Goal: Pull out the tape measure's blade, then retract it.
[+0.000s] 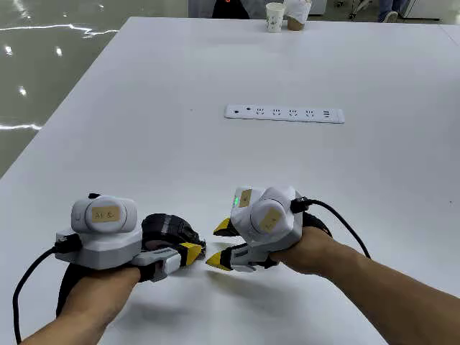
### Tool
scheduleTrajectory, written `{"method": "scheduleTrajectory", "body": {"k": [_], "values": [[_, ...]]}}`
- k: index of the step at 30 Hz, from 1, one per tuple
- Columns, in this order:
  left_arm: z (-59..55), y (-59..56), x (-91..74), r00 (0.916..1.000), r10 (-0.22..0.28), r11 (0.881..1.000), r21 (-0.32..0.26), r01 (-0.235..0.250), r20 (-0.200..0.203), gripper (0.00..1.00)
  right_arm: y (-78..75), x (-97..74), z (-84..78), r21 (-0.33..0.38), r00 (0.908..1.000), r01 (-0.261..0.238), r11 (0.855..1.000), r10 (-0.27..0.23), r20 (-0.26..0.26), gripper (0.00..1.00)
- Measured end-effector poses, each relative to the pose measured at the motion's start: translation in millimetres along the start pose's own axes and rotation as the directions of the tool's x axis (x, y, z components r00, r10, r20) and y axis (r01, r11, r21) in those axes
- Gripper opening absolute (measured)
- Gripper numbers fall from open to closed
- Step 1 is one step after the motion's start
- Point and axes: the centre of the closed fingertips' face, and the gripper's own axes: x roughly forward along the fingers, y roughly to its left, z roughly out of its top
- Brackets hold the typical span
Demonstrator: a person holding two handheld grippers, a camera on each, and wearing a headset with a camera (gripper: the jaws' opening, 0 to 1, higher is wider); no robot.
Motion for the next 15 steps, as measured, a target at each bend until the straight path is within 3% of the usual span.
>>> {"method": "scheduleTrajectory", "body": {"k": [15], "values": [[-6.3,-16.5,-12.8,0.9945,-0.104,0.988,0.116,0.104,0.0,0.76,5.8,-37.7,-18.2,0.112,0.9974,0.069,0.991,-0.071,0.016,0.38]]}}
